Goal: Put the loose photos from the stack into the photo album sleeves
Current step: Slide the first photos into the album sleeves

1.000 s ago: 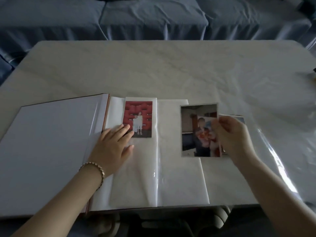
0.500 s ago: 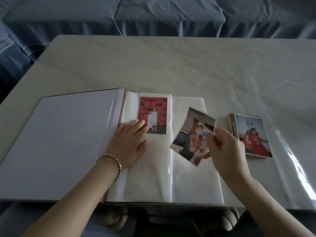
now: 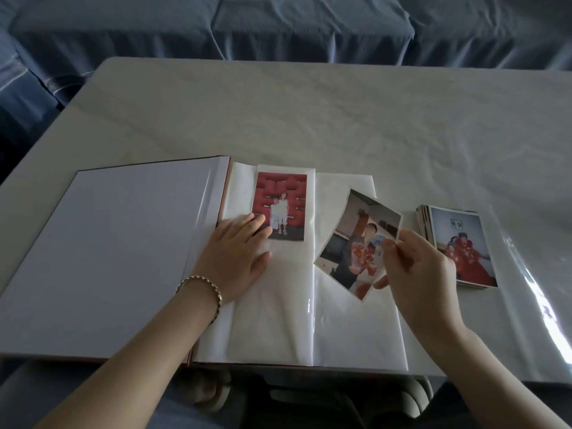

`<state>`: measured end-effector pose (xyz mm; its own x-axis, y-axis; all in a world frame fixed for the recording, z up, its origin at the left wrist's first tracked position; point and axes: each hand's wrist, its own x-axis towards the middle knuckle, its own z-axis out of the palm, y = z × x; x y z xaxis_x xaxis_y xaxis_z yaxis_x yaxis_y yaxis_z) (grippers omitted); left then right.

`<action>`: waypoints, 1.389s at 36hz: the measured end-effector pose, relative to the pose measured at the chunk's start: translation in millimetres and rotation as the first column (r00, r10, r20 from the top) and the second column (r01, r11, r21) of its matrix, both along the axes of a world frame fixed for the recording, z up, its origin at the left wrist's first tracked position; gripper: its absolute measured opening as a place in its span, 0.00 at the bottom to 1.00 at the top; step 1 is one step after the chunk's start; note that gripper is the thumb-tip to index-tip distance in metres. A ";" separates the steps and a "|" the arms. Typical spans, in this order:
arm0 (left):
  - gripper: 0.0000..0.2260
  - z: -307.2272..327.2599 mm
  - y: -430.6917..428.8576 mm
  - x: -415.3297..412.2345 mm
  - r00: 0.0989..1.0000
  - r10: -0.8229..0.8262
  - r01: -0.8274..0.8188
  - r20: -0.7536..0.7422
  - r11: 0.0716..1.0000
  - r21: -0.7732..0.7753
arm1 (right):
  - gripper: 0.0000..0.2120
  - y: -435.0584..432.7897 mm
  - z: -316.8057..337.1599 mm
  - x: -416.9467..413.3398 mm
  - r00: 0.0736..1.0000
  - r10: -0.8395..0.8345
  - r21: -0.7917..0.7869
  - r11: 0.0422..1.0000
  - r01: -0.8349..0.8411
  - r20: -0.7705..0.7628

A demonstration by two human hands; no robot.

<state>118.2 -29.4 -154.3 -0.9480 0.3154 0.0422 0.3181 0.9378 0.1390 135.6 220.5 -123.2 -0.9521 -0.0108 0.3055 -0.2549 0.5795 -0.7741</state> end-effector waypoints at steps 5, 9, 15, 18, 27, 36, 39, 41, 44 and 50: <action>0.23 1.6 0.1 0.2 1.000 -0.006 0.006 -0.002 1.000 -0.002 | 0.16 -0.3 0.6 -1.3 1.000 0.000 0.016 1.000 0.000 0.009; 0.19 0.8 0.1 0.1 1.000 -0.003 0.003 -0.012 1.000 -0.002 | 0.17 -1.6 0.2 -1.7 1.000 0.004 0.024 1.000 -0.005 0.015; 0.23 2.3 0.2 0.3 1.000 -0.003 0.004 0.001 1.000 -0.013 | 0.18 -2.4 0.7 -2.0 1.000 -0.006 0.008 1.000 0.006 0.016; 0.23 1.8 0.7 0.2 1.000 -0.005 0.005 -0.009 1.000 -0.024 | 0.15 -2.7 -1.5 -2.0 0.999 -0.011 0.015 1.000 0.011 0.052; 0.20 -0.8 0.6 -0.2 1.000 0.014 -0.014 0.007 1.000 0.014 | 0.17 -4.0 -7.5 8.3 0.977 0.027 -0.045 0.999 -0.018 0.209; 0.18 -2.4 -0.2 -1.3 1.000 0.025 -0.025 0.019 0.999 0.037 | 0.12 -7.8 -11.6 18.3 0.848 0.097 -0.184 0.983 0.001 0.520; 0.18 -5.3 -1.6 -1.7 1.000 0.023 -0.023 0.000 0.999 0.043 | 0.07 -2.7 -13.4 19.8 0.738 0.175 -0.232 0.972 -0.025 0.652; 0.19 -6.2 -2.1 -1.6 1.000 0.025 -0.025 0.008 0.998 0.050 | 0.05 -1.2 -14.4 21.0 0.654 0.231 -0.254 0.965 -0.060 0.720; 0.20 -6.3 -2.7 -1.6 1.000 0.021 -0.021 0.014 0.998 0.053 | 0.03 -3.6 -14.0 18.7 0.574 0.275 -0.255 0.960 -0.117 0.771; 0.17 -1.6 -3.8 -3.2 1.000 0.016 -0.017 0.023 0.997 0.073 | 0.10 -17.6 -7.7 6.1 0.565 0.287 -0.270 0.956 -0.117 0.773</action>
<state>114.9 -33.2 -155.9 -0.9541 0.2964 0.0437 0.2987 0.9299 0.2144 141.7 202.9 -130.9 -0.7864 -0.2648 -0.5581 0.4205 0.4324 -0.7976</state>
